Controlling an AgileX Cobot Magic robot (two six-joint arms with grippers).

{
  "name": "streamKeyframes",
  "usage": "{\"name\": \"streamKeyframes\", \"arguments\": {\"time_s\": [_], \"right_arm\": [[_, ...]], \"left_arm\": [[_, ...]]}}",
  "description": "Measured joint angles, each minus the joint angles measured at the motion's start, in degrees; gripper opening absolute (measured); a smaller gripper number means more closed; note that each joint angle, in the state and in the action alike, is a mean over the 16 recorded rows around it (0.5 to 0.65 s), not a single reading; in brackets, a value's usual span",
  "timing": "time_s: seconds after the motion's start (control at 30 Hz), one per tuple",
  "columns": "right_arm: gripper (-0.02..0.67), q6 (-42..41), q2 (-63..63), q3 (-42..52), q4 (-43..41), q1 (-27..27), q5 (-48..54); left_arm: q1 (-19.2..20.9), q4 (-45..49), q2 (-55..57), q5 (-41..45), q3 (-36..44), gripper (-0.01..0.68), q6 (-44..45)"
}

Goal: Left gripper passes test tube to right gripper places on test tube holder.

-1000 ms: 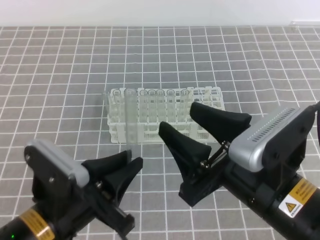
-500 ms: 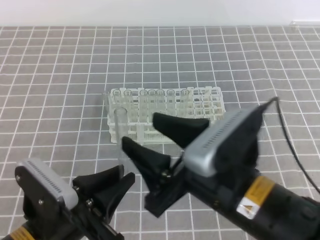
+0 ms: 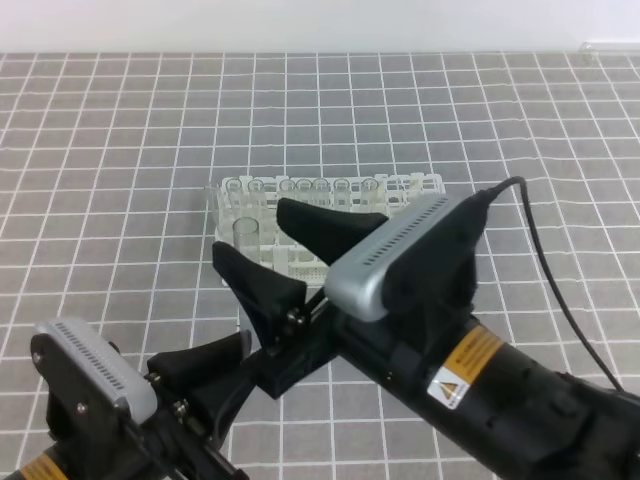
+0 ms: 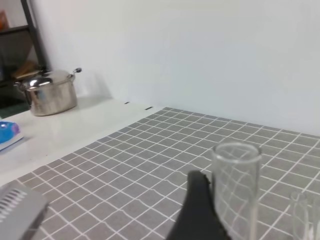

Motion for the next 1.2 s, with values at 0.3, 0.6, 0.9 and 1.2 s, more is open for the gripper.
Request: {"name": "streamKeyframes", "arguments": {"time_s": [0.3, 0.6, 0.9, 1.2], "right_arm": [[0.046, 0.4, 3.4, -2.2, 0.1, 0.0, -2.1], [0.043, 1.1, 4.2, -3.1, -0.7, 0.0, -2.0], [0.036, 1.3, 4.2, -3.1, -1.5, 0.0, -1.6], [0.02, 1.3, 4.2, -3.1, -4.3, 0.0, -1.5]], "left_arm": [[0.0, 0.0, -0.1, -0.3, 0.1, 0.004, -0.3], [0.0, 0.0, 0.0, -0.2, 0.1, 0.004, -0.4], [0.0, 0.0, -0.1, -0.4, 0.1, 0.004, -0.4], [0.0, 0.0, -0.1, -0.3, 0.1, 0.004, -0.3]]}}
